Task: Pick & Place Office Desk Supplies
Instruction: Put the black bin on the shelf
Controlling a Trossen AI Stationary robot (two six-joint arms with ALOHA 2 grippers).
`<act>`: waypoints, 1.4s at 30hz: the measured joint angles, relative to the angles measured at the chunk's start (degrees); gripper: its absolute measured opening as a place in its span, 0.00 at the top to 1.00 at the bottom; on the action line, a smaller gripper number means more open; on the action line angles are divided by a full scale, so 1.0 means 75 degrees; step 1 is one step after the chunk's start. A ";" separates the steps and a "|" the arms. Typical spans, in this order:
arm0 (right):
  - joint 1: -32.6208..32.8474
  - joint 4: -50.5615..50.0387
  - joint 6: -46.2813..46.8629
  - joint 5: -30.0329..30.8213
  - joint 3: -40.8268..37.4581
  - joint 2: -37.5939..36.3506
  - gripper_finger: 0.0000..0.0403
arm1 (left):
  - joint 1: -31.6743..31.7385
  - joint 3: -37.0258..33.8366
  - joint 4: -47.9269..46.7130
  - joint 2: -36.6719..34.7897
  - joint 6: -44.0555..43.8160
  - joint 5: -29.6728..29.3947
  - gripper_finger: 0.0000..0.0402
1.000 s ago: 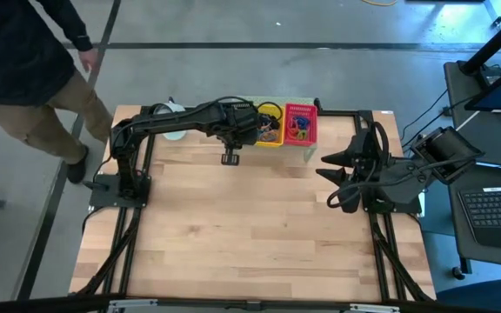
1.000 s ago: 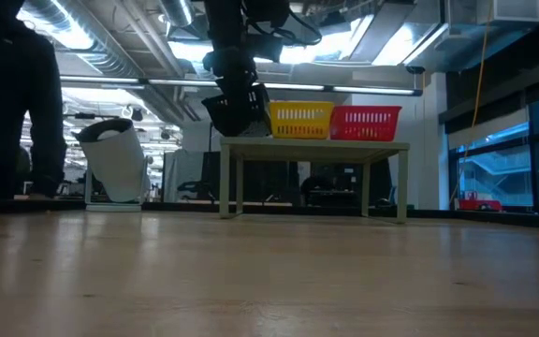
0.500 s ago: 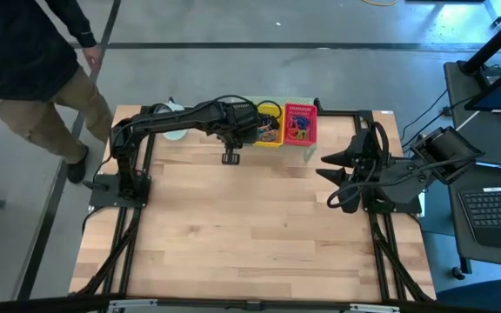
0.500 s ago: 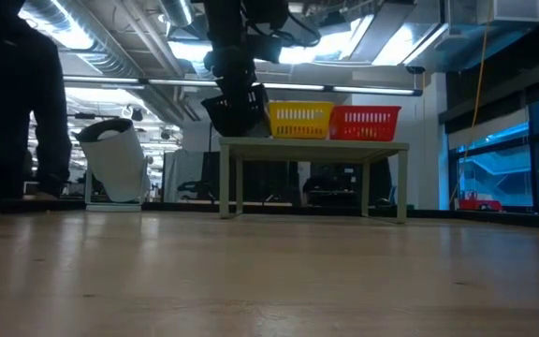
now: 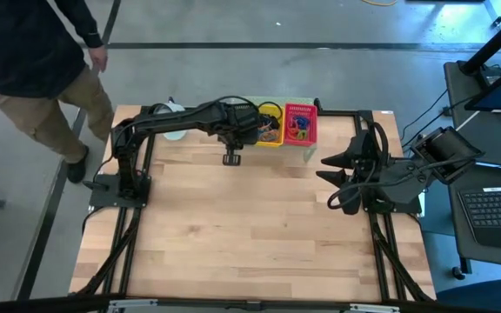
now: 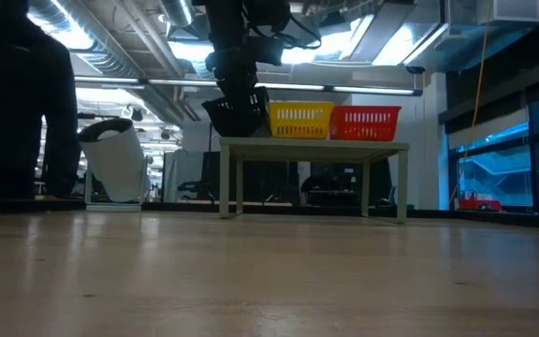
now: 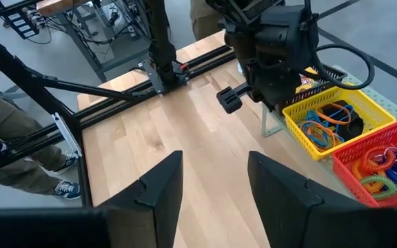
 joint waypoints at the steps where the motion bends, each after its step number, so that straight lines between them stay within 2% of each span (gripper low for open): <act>1: 0.0000 0.0000 0.0000 0.0000 0.0000 0.0000 0.59 | -0.0005 0.0000 0.0003 0.0024 0.0000 0.0002 1.00; 21: -0.0001 0.0000 -0.0003 -0.0174 0.0000 0.0000 0.59 | -0.0006 0.0000 0.0009 0.0071 -0.0029 0.0189 0.97; 42: -0.0002 0.0000 -0.0003 -0.0178 -0.0003 0.0000 0.59 | -0.0009 0.0218 0.0106 0.0073 0.0051 0.0202 0.77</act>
